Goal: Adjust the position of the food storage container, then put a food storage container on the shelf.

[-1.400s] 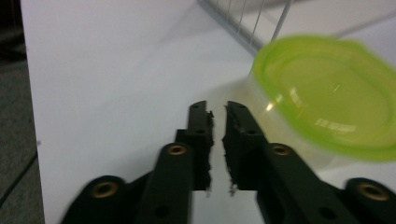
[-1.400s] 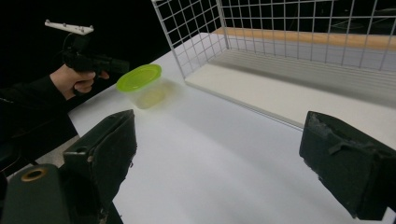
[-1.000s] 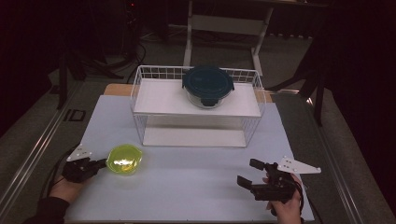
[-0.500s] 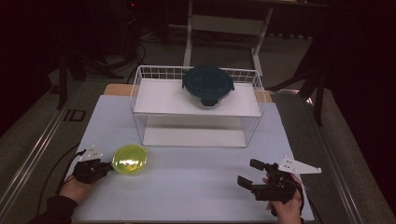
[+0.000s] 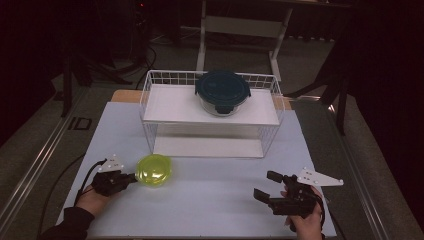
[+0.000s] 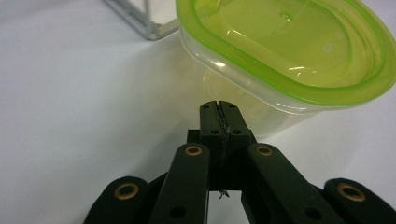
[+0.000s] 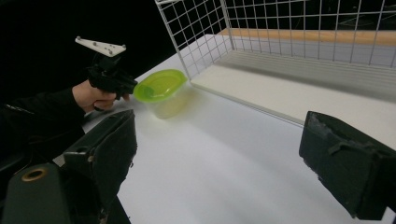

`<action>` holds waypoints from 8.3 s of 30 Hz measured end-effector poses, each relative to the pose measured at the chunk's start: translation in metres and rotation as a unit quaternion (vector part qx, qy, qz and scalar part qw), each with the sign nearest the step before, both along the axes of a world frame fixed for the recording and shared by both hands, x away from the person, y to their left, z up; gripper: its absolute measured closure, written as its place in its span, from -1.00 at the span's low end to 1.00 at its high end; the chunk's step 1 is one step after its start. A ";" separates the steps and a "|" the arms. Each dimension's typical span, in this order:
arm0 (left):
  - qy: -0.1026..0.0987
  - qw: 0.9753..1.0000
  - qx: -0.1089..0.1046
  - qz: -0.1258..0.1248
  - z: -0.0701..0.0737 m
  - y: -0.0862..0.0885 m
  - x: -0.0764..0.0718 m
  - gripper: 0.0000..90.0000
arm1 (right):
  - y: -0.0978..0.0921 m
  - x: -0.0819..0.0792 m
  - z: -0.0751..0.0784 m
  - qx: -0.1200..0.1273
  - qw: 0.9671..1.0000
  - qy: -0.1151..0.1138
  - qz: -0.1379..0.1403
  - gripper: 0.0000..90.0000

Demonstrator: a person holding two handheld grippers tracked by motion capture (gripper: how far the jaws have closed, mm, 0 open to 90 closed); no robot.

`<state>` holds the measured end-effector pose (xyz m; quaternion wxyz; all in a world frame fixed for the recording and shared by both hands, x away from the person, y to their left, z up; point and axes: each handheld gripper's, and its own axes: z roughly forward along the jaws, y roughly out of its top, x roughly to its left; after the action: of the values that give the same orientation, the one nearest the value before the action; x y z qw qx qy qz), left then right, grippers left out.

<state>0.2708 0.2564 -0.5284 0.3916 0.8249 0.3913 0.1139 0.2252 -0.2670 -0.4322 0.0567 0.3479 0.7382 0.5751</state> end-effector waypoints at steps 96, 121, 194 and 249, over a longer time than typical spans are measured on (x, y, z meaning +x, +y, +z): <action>0.016 0.995 -0.002 -0.096 -0.004 -0.149 0.058 0.98 | 0.003 -0.002 -0.004 0.006 1.000 0.007 0.010 -0.76; 0.013 0.995 -0.023 -0.099 0.004 -0.148 0.058 0.97 | 0.006 -0.002 -0.005 0.001 1.000 0.005 0.010 -0.71; 0.207 0.960 -0.186 0.042 0.032 -0.144 0.076 -0.25 | 0.064 0.109 -0.055 -0.005 0.959 0.267 -0.090 -0.18; 0.243 0.949 -0.198 0.023 0.045 -0.146 0.045 0.80 | 0.077 0.096 -0.049 -0.028 0.959 0.277 -0.043 0.79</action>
<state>0.3154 0.1102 -0.4831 0.4372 0.7245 0.5079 -0.1610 0.3212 -0.1903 -0.4810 -0.1158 0.5235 0.7252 0.4321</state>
